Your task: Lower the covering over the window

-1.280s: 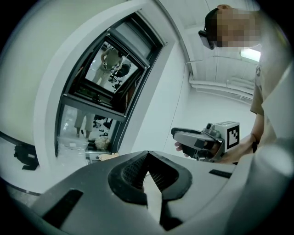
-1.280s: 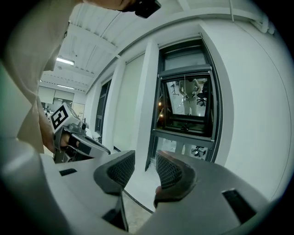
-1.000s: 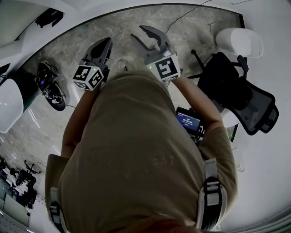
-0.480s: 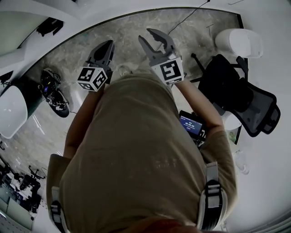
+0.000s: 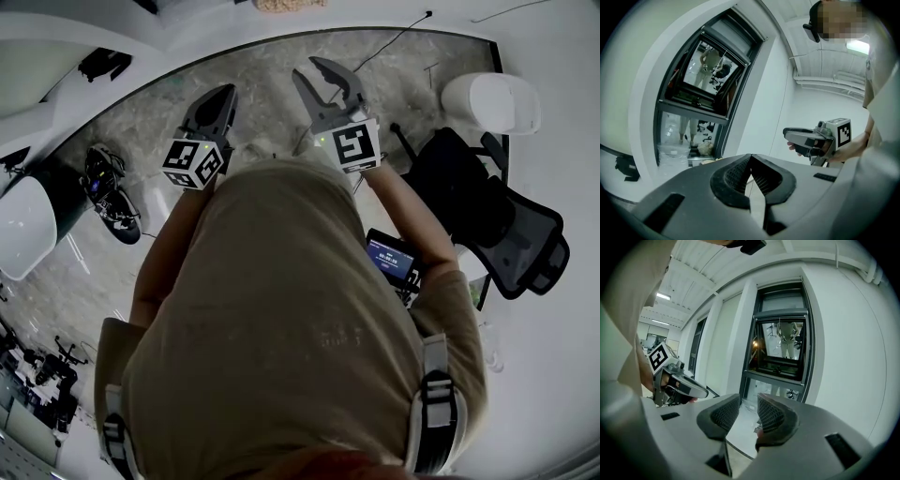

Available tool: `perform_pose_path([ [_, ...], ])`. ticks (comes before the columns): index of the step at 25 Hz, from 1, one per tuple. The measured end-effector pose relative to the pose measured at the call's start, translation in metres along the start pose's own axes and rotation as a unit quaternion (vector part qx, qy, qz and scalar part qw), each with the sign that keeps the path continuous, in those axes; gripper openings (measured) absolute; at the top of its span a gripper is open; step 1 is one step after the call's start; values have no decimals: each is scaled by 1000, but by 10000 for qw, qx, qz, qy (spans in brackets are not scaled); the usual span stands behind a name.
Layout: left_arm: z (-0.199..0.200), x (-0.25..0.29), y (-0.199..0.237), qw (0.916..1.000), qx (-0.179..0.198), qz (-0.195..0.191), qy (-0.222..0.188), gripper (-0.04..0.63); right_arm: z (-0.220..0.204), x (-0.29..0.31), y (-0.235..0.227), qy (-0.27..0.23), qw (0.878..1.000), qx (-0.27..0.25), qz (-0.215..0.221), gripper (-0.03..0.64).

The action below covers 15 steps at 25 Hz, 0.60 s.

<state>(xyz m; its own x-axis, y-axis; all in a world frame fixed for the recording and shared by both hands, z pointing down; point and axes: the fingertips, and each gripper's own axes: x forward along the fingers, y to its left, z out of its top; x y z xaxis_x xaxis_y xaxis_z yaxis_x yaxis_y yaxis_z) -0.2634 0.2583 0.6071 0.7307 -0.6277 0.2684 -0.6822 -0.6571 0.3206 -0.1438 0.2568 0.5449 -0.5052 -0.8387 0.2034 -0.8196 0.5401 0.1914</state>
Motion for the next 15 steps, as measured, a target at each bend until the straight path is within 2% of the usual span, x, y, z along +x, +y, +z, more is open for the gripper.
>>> perform_pose_path([
  [3, -2, 2, 7, 9998, -102, 147, 38, 17, -2, 4, -9, -11, 10000, 91, -19, 126],
  [14, -3, 11, 7, 9998, -23, 136, 140, 17, -5, 18, -8, 50, 9998, 28, 187, 116],
  [15, -4, 13, 6, 9998, -20, 127, 148, 17, -7, 17, -8, 112, 9997, -39, 219, 89],
])
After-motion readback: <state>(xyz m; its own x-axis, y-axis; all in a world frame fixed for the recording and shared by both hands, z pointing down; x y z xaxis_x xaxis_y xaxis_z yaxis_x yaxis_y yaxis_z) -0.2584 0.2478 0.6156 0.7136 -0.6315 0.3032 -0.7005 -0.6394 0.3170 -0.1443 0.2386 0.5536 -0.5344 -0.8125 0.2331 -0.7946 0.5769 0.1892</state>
